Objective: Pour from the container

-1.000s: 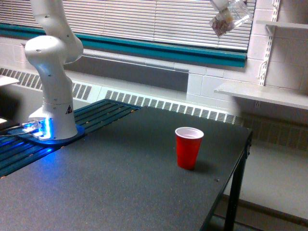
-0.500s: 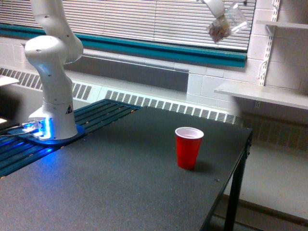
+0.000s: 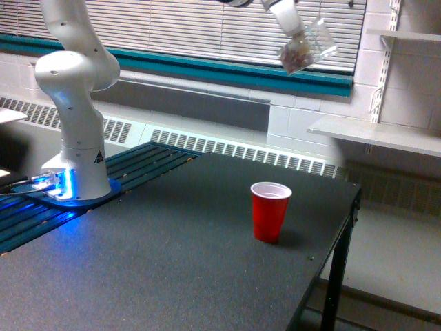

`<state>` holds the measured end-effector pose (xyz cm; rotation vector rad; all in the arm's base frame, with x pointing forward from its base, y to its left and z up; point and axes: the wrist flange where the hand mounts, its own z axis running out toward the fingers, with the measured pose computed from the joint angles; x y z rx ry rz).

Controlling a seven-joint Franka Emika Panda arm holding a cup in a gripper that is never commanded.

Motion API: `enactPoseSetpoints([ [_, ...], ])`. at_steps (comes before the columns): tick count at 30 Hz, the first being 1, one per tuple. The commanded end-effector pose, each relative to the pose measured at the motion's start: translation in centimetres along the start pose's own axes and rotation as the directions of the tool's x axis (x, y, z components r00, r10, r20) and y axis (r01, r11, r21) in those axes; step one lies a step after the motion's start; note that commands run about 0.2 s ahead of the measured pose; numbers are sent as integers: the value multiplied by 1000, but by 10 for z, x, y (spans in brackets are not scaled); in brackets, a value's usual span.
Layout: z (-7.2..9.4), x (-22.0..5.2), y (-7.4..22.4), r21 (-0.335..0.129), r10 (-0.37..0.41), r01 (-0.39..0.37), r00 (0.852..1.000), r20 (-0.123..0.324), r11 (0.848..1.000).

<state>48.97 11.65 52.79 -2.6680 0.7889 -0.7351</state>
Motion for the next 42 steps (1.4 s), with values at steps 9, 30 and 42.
enactPoseSetpoints([
  [9, 11, 2, 65, -84, 112, -110, 994, 20, 990],
  [30, 43, 8, 151, -209, 210, -196, 977, 45, 958],
  [42, 59, -7, 185, -265, 246, -216, 965, 86, 940],
])
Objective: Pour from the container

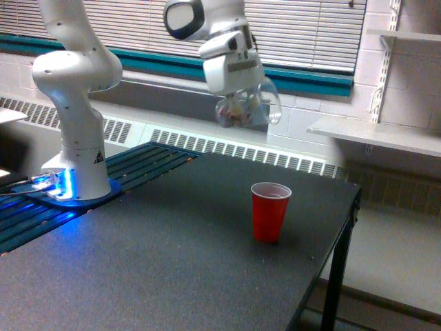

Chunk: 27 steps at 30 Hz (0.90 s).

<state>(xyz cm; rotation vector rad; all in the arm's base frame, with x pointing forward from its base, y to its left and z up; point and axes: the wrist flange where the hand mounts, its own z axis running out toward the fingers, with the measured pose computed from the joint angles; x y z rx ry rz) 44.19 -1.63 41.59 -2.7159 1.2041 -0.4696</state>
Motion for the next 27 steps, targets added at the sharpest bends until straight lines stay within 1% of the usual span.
enactPoseSetpoints([
  [1, 9, 1, 13, -29, -4, 5, 1000, 13, 1000],
  [5, 17, 1, 18, -50, -2, 4, 1000, 21, 999],
  [9, 23, 3, 22, -82, -13, 16, 999, 44, 997],
  [11, 24, 5, 23, -105, -17, 22, 999, 51, 994],
  [14, 28, 7, 23, -120, -16, 23, 998, 58, 993],
  [22, 35, 9, 12, -149, -4, 14, 998, 68, 989],
  [24, 36, 10, 9, -164, -12, 22, 998, 62, 986],
  [27, 40, 8, 6, -167, -10, 19, 999, 53, 986],
])
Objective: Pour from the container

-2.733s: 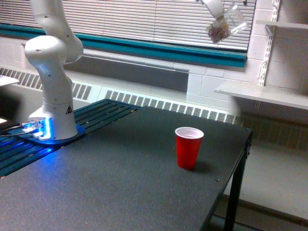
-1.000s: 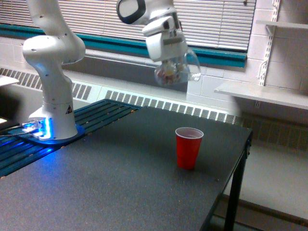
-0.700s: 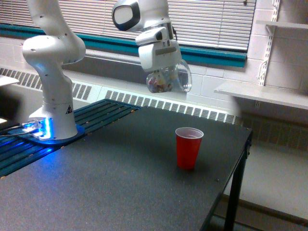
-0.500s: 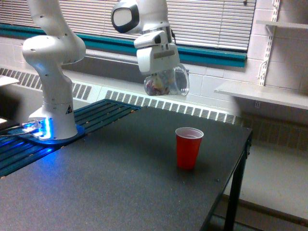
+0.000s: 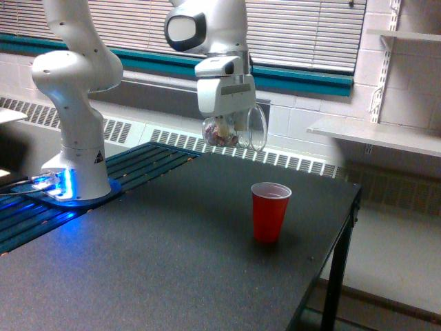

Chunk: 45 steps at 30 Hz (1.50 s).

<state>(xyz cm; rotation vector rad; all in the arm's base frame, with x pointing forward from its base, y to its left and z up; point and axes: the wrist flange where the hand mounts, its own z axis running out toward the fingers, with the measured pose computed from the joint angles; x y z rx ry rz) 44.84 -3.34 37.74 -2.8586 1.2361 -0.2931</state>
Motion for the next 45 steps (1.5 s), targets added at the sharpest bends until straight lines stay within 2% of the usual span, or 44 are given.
enactPoseSetpoints([
  [1, 1, -1, -13, -9, 21, -21, 1000, -15, 1000],
  [3, 3, -3, -16, -8, 31, -31, 999, -11, 999],
  [23, 14, -19, -33, -112, 75, -73, 997, 8, 991],
  [36, 18, -19, -41, -155, 48, -44, 998, 26, 987],
  [45, 12, -19, -45, -204, 30, -19, 998, 48, 979],
])
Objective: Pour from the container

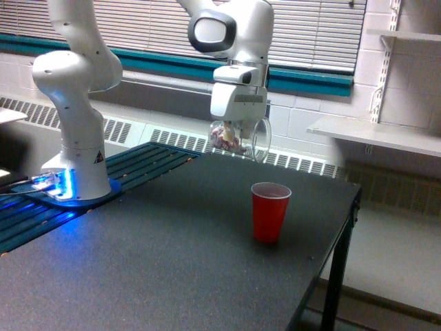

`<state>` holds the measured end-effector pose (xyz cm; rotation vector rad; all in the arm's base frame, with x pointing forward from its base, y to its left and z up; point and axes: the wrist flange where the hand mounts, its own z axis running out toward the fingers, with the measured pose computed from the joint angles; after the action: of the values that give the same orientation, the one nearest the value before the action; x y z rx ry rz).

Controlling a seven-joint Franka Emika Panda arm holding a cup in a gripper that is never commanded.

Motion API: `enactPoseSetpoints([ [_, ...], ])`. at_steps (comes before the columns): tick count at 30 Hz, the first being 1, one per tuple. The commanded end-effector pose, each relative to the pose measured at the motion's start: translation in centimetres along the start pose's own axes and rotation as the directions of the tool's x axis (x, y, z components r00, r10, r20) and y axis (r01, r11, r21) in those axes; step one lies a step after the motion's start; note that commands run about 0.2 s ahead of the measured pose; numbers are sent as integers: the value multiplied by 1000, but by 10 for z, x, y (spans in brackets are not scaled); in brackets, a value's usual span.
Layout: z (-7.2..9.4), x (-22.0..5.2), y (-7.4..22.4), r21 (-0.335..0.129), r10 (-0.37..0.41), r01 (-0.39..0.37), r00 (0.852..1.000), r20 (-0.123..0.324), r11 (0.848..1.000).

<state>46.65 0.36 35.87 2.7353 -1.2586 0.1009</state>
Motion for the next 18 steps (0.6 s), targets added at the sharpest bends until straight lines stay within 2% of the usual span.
enactPoseSetpoints([
  [1, -8, -3, -6, -27, -8, 8, 1000, -2, 1000],
  [18, -8, -9, -14, -78, -13, 14, 1000, 8, 997],
])
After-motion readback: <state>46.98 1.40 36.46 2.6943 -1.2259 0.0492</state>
